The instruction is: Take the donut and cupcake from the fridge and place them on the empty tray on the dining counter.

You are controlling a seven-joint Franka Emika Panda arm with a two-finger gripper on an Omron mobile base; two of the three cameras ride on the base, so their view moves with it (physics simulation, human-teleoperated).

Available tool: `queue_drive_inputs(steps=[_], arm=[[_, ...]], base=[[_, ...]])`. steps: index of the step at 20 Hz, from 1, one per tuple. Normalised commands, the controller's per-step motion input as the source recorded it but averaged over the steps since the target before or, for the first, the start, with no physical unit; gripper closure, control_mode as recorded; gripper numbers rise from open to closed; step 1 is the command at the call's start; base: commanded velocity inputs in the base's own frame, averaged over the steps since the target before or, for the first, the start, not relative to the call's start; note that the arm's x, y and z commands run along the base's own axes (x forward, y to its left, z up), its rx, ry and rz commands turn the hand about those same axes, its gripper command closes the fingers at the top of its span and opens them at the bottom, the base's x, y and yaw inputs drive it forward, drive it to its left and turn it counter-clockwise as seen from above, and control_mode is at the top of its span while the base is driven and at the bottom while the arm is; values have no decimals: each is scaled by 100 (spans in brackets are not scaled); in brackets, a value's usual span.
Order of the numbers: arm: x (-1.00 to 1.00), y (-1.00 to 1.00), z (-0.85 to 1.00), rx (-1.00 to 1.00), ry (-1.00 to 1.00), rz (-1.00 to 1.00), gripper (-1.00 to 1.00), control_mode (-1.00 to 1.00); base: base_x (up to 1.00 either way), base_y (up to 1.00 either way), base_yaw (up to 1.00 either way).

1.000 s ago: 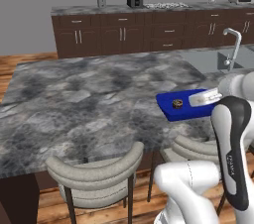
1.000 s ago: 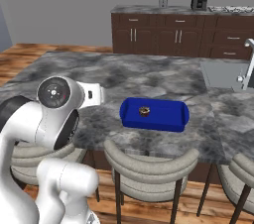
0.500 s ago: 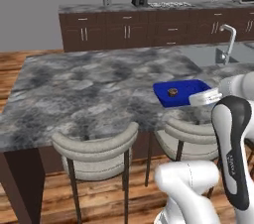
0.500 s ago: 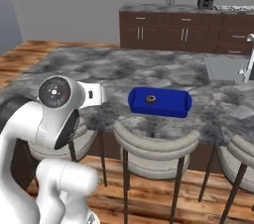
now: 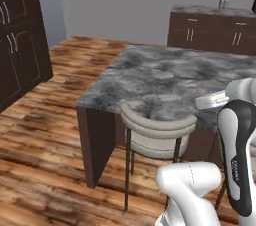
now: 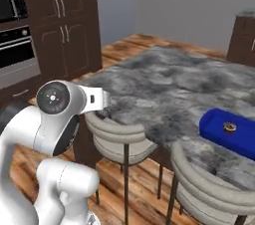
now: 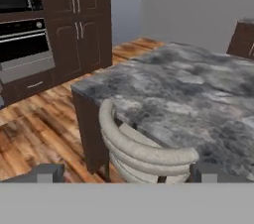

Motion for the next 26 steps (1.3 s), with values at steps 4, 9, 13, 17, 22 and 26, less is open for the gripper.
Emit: queue_drive_inputs(steps=[4, 9, 13, 17, 22, 26], arm=[[0, 0, 0, 0, 0, 0, -100, 100], [0, 0, 0, 0, 0, 0, -100, 100], [0, 0, 0, 0, 0, 0, -100, 100], [0, 0, 0, 0, 0, 0, -100, 100], [0, 0, 0, 0, 0, 0, -100, 100], [0, 0, 0, 0, 0, 0, -100, 100]], base=[[0, 22, 97], [0, 49, 83], [3, 69, 71], [12, 75, 67], [17, 48, 53], [26, -3, 5]])
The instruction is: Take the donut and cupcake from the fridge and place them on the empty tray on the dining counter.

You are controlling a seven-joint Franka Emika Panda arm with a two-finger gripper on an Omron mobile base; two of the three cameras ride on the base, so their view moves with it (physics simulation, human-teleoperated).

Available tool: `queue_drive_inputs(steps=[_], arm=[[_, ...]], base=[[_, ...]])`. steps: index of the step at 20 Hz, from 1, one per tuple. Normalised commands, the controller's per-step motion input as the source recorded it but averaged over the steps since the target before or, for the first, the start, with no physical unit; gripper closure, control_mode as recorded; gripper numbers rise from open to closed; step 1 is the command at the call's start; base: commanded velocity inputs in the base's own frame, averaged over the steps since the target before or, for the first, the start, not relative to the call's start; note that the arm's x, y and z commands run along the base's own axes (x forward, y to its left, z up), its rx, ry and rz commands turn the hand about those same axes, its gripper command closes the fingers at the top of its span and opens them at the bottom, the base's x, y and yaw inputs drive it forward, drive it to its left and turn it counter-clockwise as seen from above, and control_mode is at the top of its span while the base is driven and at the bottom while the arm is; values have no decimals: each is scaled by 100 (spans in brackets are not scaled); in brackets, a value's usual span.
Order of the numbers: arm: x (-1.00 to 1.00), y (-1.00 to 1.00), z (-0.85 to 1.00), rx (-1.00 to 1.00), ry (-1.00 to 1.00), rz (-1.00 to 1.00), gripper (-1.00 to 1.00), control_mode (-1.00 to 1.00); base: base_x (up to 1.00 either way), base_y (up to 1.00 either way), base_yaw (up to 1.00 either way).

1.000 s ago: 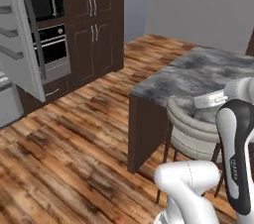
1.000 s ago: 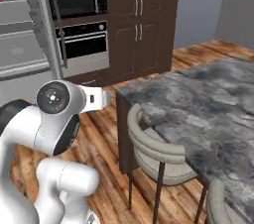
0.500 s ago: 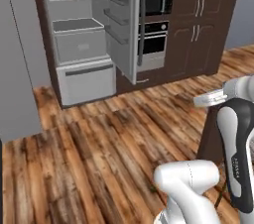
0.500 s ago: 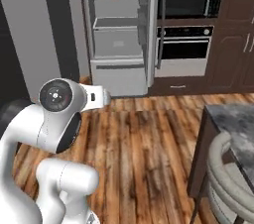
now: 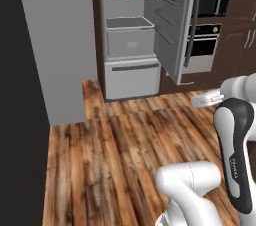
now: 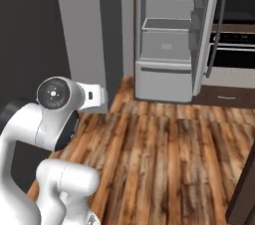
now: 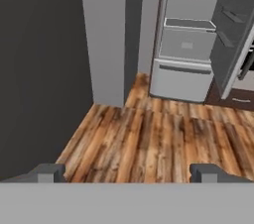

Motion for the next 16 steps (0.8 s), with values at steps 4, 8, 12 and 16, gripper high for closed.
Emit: queue_drive_inputs(steps=[4, 8, 12, 16], arm=[[0, 0, 0, 0, 0, 0, -100, 100], [0, 0, 0, 0, 0, 0, -100, 100], [0, 0, 0, 0, 0, 0, -100, 100], [0, 0, 0, 0, 0, 0, -100, 100]], base=[[63, -18, 0], [96, -20, 0], [89, -46, 0], [40, -74, 1]])
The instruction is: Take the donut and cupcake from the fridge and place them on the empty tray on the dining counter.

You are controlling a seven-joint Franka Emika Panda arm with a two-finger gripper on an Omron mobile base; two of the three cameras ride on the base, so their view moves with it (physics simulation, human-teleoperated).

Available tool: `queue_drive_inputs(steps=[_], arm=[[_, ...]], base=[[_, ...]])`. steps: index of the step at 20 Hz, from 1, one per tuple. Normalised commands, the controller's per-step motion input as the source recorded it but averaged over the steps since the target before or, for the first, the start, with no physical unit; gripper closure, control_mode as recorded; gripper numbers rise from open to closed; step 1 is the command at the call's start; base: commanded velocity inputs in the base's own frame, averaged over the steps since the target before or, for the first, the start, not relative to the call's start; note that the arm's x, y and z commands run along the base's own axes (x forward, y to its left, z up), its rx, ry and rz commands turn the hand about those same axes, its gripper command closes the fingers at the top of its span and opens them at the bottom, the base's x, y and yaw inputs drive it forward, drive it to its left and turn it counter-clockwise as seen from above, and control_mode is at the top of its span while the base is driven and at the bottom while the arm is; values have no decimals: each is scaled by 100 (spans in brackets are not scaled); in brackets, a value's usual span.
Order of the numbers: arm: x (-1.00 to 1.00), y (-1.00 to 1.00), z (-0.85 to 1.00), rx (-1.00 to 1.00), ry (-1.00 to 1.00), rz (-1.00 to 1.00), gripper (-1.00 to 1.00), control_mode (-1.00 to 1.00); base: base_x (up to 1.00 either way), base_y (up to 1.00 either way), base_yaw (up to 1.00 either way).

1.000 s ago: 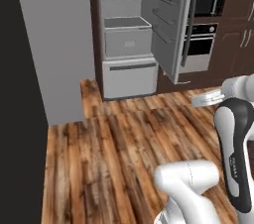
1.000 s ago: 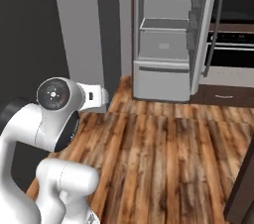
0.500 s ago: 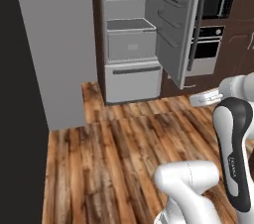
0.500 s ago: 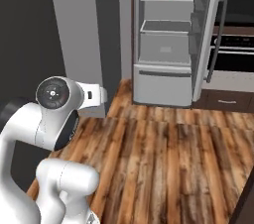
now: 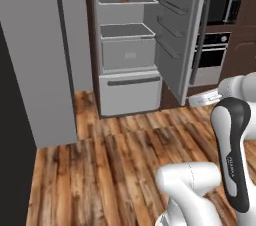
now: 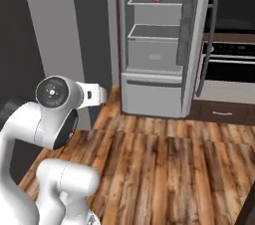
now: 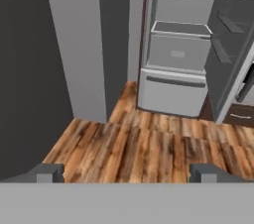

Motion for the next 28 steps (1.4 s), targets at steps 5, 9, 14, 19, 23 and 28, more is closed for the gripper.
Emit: queue_drive_inputs(steps=[5, 9, 14, 19, 23, 28], arm=[[0, 0, 0, 0, 0, 0, -100, 100], [0, 0, 0, 0, 0, 0, -100, 100], [0, 0, 0, 0, 0, 0, -100, 100], [0, 0, 0, 0, 0, 0, -100, 100], [0, 0, 0, 0, 0, 0, -100, 100], [0, 0, 0, 0, 0, 0, -100, 100]], base=[[69, -19, 5], [100, 0, 4], [100, -14, 7], [100, -21, 7], [100, -42, 6], [100, -45, 7]])
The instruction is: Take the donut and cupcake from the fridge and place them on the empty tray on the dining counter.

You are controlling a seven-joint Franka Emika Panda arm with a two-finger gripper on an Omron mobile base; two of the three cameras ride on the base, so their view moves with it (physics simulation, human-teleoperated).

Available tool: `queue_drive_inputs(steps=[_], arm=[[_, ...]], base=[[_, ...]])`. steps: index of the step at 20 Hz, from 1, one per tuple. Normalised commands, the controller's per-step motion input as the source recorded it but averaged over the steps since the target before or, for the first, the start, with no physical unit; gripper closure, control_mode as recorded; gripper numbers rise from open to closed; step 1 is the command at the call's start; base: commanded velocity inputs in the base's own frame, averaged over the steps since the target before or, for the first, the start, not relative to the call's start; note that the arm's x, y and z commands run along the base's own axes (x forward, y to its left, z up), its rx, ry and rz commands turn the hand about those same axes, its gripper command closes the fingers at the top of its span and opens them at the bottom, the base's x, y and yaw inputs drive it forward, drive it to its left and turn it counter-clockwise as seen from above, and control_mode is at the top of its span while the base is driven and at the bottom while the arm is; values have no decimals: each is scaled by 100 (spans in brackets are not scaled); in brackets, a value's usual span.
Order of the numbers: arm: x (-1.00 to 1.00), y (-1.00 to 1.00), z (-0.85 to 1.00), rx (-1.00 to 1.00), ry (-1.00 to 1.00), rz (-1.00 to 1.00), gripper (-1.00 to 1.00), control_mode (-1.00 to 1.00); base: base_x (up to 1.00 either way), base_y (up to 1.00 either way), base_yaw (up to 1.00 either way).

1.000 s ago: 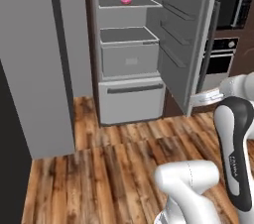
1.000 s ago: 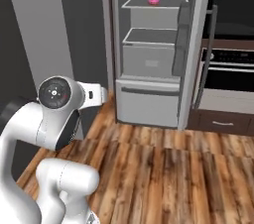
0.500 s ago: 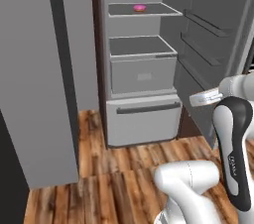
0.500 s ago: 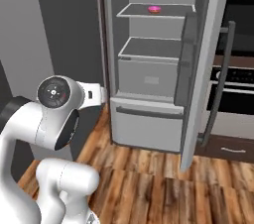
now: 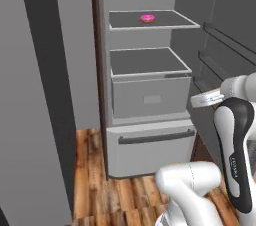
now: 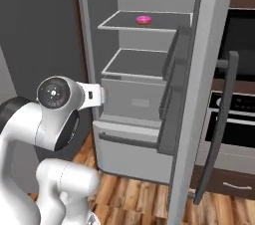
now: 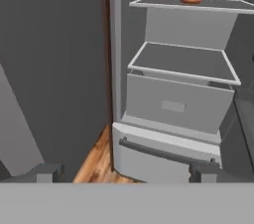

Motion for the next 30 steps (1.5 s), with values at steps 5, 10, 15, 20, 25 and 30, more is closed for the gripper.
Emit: queue_drive_inputs(steps=[5, 10, 15, 20, 25, 30], arm=[[0, 0, 0, 0, 0, 0, -100, 100], [0, 0, 0, 0, 0, 0, -100, 100], [0, 0, 0, 0, 0, 0, -100, 100], [0, 0, 0, 0, 0, 0, -100, 100], [0, 0, 0, 0, 0, 0, -100, 100], [0, 0, 0, 0, 0, 0, -100, 100]], base=[[100, -15, 5], [100, -3, 1], [100, -15, 2], [100, -13, 1], [56, -1, 1], [0, 0, 0]])
